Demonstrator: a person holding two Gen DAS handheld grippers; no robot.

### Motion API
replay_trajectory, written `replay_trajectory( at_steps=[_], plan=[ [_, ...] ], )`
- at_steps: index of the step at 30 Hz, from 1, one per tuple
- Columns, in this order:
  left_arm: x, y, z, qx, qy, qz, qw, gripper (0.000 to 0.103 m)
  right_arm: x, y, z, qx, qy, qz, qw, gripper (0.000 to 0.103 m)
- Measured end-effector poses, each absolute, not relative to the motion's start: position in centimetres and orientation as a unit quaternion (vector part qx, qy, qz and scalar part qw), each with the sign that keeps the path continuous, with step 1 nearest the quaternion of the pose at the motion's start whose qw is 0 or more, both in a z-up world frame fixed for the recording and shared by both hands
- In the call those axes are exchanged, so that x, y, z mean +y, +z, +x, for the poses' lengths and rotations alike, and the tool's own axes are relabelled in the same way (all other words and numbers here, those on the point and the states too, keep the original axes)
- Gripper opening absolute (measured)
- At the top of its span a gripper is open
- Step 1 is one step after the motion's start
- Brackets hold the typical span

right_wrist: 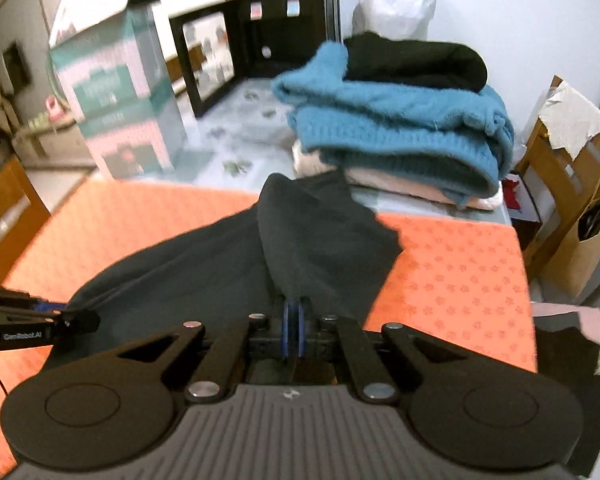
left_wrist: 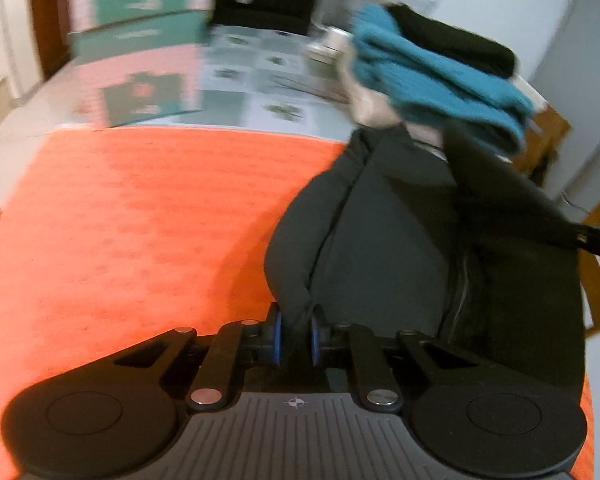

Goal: Fold clothes

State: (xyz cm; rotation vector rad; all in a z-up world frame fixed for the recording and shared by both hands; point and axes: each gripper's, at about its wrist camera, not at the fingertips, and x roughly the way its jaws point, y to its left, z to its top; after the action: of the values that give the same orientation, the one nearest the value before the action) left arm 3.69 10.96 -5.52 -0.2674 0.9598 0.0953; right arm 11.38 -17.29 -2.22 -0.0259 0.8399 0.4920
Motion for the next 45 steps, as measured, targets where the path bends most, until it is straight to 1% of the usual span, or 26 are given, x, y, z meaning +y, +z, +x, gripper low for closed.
replay_trajectory(
  at_steps=[3, 9, 15, 20, 23, 24, 26, 28, 29, 30, 31, 33, 34, 35, 36, 38, 45],
  plan=[
    [14.1, -4.9, 1.6, 0.461, 0.082, -0.154, 0.87, 0.016, -16.7, -1.7, 10.8, 0.401, 0.25, 0.009, 0.881, 0.005],
    [19.0, -4.6, -3.9, 0.467, 0.151, -0.21, 0.846, 0.016, -12.8, -1.9, 10.3, 0.391, 0.27, 0.007, 0.88, 0.005],
    [20.5, -6.3, -9.4, 0.482, 0.192, -0.247, 0.819, 0.016, -9.8, -2.6, 11.0, 0.392, 0.286, -0.009, 0.874, 0.005],
    [19.8, -7.2, -11.1, 0.486, 0.182, -0.253, 0.816, 0.018, -8.5, -3.7, 12.9, 0.405, 0.281, -0.032, 0.869, 0.005],
    [18.9, -7.2, -10.8, 0.489, 0.168, -0.242, 0.821, 0.026, -8.3, -4.3, 14.5, 0.417, 0.267, -0.042, 0.868, 0.005],
    [18.6, -7.3, -10.7, 0.491, 0.165, -0.237, 0.822, 0.026, -8.4, -5.0, 15.1, 0.427, 0.261, -0.046, 0.864, 0.005],
    [18.5, -7.5, -10.7, 0.492, 0.165, -0.234, 0.822, 0.032, -8.6, -7.0, 16.3, 0.458, 0.249, -0.054, 0.851, 0.006],
    [18.6, -7.6, -10.8, 0.493, 0.168, -0.235, 0.821, 0.036, -8.9, -9.3, 16.8, 0.489, 0.246, -0.067, 0.834, 0.008],
    [18.8, -7.3, -10.9, 0.49, 0.166, -0.241, 0.821, 0.04, -9.1, -9.9, 16.7, 0.494, 0.246, -0.073, 0.831, 0.01],
    [19.0, -7.0, -11.0, 0.486, 0.162, -0.248, 0.822, 0.04, -9.4, -10.3, 16.5, 0.495, 0.248, -0.079, 0.829, 0.012],
    [19.2, -6.6, -11.2, 0.481, 0.158, -0.255, 0.824, 0.042, -9.7, -10.4, 16.1, 0.492, 0.254, -0.084, 0.828, 0.013],
    [19.5, -5.6, -11.0, 0.465, 0.146, -0.261, 0.833, 0.049, -10.1, -9.9, 15.3, 0.481, 0.268, -0.098, 0.829, 0.018],
    [19.7, -5.0, -10.8, 0.456, 0.14, -0.263, 0.839, 0.057, -10.3, -9.6, 15.0, 0.475, 0.275, -0.106, 0.829, 0.02],
    [19.8, -4.4, -10.6, 0.447, 0.134, -0.265, 0.844, 0.061, -10.5, -9.4, 14.6, 0.469, 0.281, -0.113, 0.83, 0.025],
    [19.9, -4.1, -10.2, 0.442, 0.131, -0.259, 0.849, 0.062, -10.6, -8.9, 14.4, 0.461, 0.288, -0.119, 0.831, 0.033],
    [20.1, -3.9, -8.9, 0.437, 0.13, -0.24, 0.857, 0.063, -10.7, -7.9, 14.1, 0.446, 0.302, -0.129, 0.833, 0.041],
    [21.6, -5.9, -2.6, 0.461, 0.125, -0.212, 0.852, 0.063, -8.9, -5.0, 14.8, 0.415, 0.382, -0.14, 0.814, 0.043]
  ],
)
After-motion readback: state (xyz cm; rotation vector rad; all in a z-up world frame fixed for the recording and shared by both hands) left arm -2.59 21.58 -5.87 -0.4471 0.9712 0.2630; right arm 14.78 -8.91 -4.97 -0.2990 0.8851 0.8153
